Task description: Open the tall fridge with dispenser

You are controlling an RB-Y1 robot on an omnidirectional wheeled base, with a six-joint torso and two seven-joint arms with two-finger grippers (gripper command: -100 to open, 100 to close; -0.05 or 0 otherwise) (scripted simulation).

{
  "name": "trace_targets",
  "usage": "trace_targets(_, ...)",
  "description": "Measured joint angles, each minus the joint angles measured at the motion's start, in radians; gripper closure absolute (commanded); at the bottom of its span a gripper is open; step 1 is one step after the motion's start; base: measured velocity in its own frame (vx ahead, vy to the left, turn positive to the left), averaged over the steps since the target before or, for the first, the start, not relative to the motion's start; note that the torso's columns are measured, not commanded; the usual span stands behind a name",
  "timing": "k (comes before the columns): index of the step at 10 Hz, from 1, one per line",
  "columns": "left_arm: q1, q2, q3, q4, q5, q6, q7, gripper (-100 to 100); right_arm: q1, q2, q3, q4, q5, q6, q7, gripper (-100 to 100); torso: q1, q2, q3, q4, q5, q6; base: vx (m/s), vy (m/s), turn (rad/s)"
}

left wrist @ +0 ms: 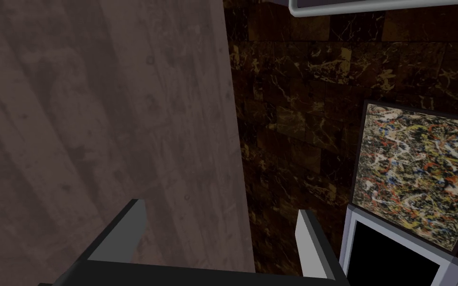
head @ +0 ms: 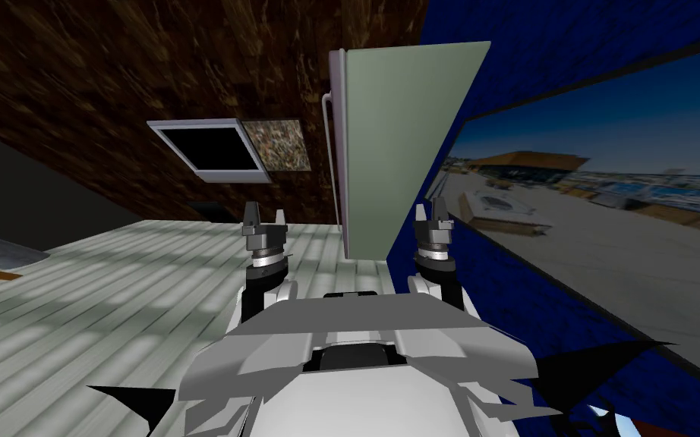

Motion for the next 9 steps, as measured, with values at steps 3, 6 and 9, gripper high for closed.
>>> trace_targets(3,0.000,0.000,0.000,0.000,0.000,0.000,0.000,0,0.006,-0.027,-0.016,-0.004,-0.002,0.004,0.012,-100,0.000,0.179,-0.366,0.180,0.000,0.001,0.054,0.007,-0.132)
trace_targets(6,0.001,0.000,0.000,0.000,0.000,0.000,0.000,0,0.036,-0.119,-0.084,-0.017,-0.014,0.017,0.073,-100,0.001,0.191,-0.391,0.193,0.000,0.000,0.146,0.042,-0.235)
trace_targets(9,0.000,0.000,0.000,0.000,0.000,0.000,0.000,0,0.062,-0.200,-0.147,-0.029,-0.022,0.035,0.131,-100,-0.001,0.197,-0.387,0.195,0.000,0.000,0.116,0.026,-0.176)
